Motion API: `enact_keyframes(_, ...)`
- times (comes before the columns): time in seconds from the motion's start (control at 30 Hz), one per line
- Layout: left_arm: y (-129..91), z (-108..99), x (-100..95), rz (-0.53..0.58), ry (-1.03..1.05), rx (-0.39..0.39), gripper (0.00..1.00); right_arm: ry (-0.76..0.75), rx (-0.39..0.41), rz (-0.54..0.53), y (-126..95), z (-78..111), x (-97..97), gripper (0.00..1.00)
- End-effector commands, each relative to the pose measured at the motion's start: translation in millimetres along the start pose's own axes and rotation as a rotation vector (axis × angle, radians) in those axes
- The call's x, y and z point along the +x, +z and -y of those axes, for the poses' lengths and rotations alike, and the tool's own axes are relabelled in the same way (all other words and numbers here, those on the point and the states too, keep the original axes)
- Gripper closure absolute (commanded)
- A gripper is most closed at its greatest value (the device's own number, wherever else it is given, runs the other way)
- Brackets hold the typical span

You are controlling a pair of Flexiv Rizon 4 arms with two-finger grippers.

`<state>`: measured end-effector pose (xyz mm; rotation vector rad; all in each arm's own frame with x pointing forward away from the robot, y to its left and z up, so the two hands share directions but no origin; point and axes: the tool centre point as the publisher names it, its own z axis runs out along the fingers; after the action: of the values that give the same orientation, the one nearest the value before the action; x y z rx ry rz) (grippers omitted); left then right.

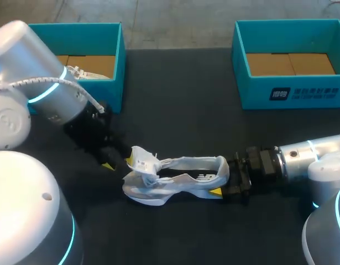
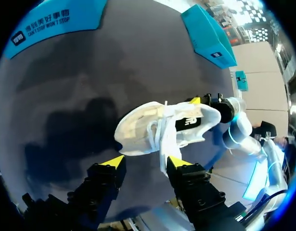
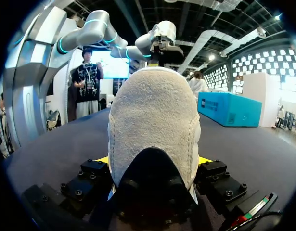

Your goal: Take the shoe out of the shoebox, open the shoe tongue, remove and reinsert the insole, then place the shoe into the shoebox

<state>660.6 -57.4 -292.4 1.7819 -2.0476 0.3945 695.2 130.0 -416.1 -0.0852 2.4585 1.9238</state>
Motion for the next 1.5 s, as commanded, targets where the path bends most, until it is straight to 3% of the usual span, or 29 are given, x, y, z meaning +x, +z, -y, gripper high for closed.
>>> enact_keyframes(0.03,-24,-5,7.5,0.012,0.051,-0.01,0.51,0.0,0.002,0.001,-1,0.7,0.9,1.0)
enact_keyframes(0.1,-29,-4,13.5,0.024,0.097,-0.019,0.54,0.0,0.002,0.001,-1,0.7,0.9,1.0)
enact_keyframes(0.17,-31,-2,19.5,0.054,0.154,-0.028,0.67,0.0,0.002,0.001,-1,0.7,0.9,1.0)
enact_keyframes(0.2,-32,-1,22.5,0.061,0.179,-0.028,0.78,0.0,0.002,0.001,-1,0.7,0.9,1.0)
enact_keyframes(0.23,-32,-1,25.0,0.074,0.216,-0.045,1.0,0.0,0.002,0.001,-1,0.7,0.9,1.0)
enact_keyframes(0.57,-45,-3,47.4,0.116,0.526,-0.133,1.0,0.0,0.002,0.001,-1,0.7,0.9,1.0)
enact_keyframes(0.83,-55,-12,68.7,0.151,0.861,-0.271,1.0,0.0,0.002,0.001,-1,0.7,0.9,1.0)
enact_keyframes(1.0,-53,-17,84.0,0.162,0.987,-0.296,1.0,0.0,0.002,0.001,-1,0.7,0.9,1.0)
enact_keyframes(1.27,-51,-14,108.2,0.124,1.048,-0.352,1.0,0.0,0.002,0.001,-1,0.7,0.9,1.0)
enact_keyframes(1.5,-51,-14,108.2,0.124,1.048,-0.352,1.0,0.0,0.002,0.001,-1,0.7,0.9,1.0)
